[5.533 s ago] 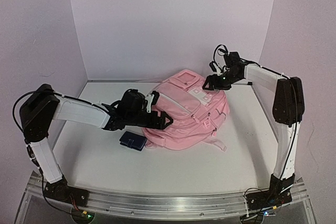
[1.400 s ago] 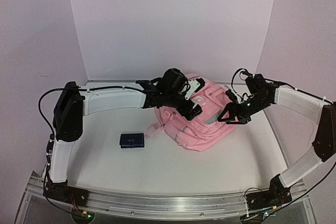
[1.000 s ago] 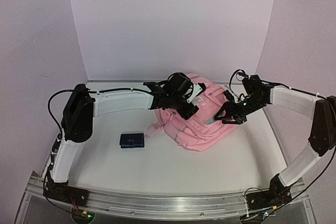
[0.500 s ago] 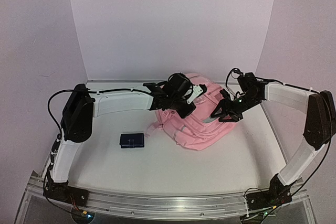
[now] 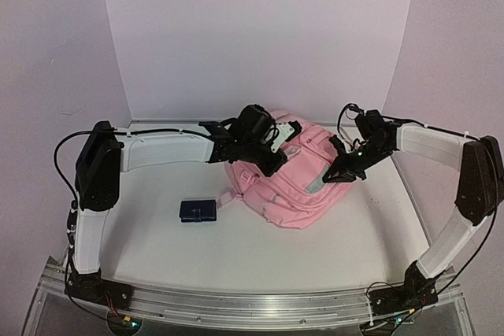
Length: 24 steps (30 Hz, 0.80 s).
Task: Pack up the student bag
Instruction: Adjust the student bag at the center of the board, then pick up the personal item from the center of the board.
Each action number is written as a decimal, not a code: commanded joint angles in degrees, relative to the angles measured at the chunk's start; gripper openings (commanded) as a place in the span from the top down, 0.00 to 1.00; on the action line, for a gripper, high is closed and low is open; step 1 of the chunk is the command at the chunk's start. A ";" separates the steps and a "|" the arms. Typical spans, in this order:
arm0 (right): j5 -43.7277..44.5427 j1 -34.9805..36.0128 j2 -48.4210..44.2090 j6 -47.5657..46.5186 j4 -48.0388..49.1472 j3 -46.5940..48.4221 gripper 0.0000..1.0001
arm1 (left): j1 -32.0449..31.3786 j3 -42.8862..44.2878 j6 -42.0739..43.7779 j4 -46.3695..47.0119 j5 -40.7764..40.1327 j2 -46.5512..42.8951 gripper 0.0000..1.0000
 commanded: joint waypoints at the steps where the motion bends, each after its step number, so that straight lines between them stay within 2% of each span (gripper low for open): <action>1: 8.39 0.32 -2.82 -7.26 -2.34 -2.98 1.00 | 1.18 -0.40 -6.34 1.09 3.07 -7.41 1.00; 7: 14.68 -0.06 -4.51 -9.50 -3.56 -6.08 1.00 | 8.55 -1.98 -15.69 1.41 -0.85 -8.38 1.00; 11: 16.37 -0.79 -5.23 -11.36 -4.83 -6.28 1.00 | 11.72 -1.51 -17.55 0.09 -3.00 -7.10 1.00; 16: 18.13 -1.88 -5.89 -14.64 -7.17 -5.89 1.00 | 12.50 0.65 -17.54 -4.06 -5.22 -3.50 1.00; 19: 19.35 -2.69 -6.13 -16.46 -7.68 -5.65 1.00 | 12.59 -0.59 -19.59 -4.38 -5.28 -2.52 1.00; 24: 17.46 -2.76 -5.27 -17.17 -7.85 -4.29 1.00 | 12.64 2.30 -23.48 -6.98 -5.92 3.93 1.00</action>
